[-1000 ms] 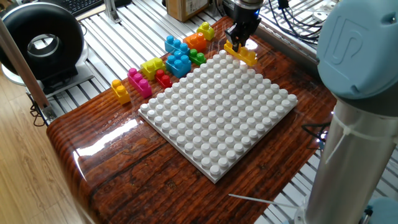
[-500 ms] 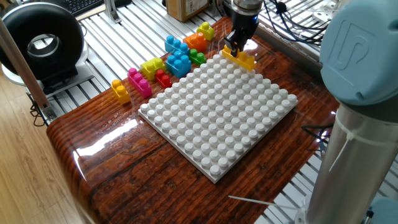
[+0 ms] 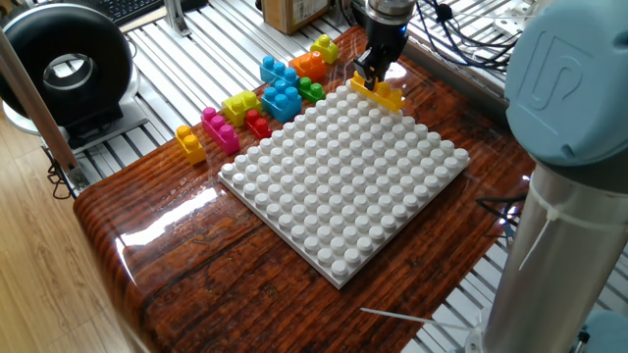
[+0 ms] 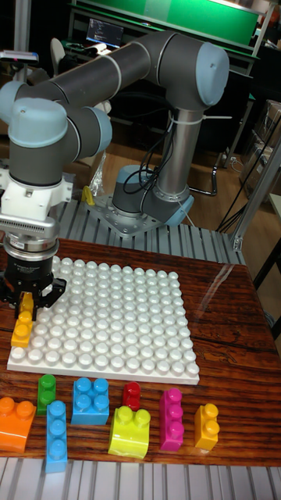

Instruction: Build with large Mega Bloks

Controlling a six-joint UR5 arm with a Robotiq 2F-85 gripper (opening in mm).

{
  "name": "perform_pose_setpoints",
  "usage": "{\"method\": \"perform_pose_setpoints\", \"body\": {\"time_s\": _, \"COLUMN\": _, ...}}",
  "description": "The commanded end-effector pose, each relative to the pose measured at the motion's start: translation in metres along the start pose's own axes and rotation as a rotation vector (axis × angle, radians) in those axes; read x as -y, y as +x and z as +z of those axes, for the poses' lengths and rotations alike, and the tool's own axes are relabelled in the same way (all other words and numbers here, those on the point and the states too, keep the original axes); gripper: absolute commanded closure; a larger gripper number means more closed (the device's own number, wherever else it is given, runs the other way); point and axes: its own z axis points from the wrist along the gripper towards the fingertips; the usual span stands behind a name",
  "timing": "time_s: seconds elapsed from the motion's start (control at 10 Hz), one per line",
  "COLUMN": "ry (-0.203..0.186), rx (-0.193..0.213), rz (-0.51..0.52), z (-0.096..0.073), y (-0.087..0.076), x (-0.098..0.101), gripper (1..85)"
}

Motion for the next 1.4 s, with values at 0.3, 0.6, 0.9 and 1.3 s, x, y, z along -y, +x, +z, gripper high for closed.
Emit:
{"method": "perform_pose_setpoints", "body": {"time_s": 0.3, "ry": -0.02, "rx": 0.023, "rz": 0.024, "z": 0.007, "y": -0.007, "x": -0.002, "gripper": 84.7}}
{"method": "perform_pose_setpoints", "body": {"time_s": 0.6, "ry": -0.024, "rx": 0.043, "rz": 0.024, "z": 0.011, "y": -0.013, "x": -0.002, "gripper": 84.7}}
{"method": "perform_pose_setpoints", "body": {"time_s": 0.9, "ry": -0.033, "rx": 0.051, "rz": 0.02, "z": 0.013, "y": -0.014, "x": -0.004, "gripper": 84.7}}
{"method": "perform_pose_setpoints", "body": {"time_s": 1.3, "ry": -0.04, "rx": 0.049, "rz": 0.032, "z": 0.014, "y": -0.014, "x": -0.004, "gripper": 84.7}}
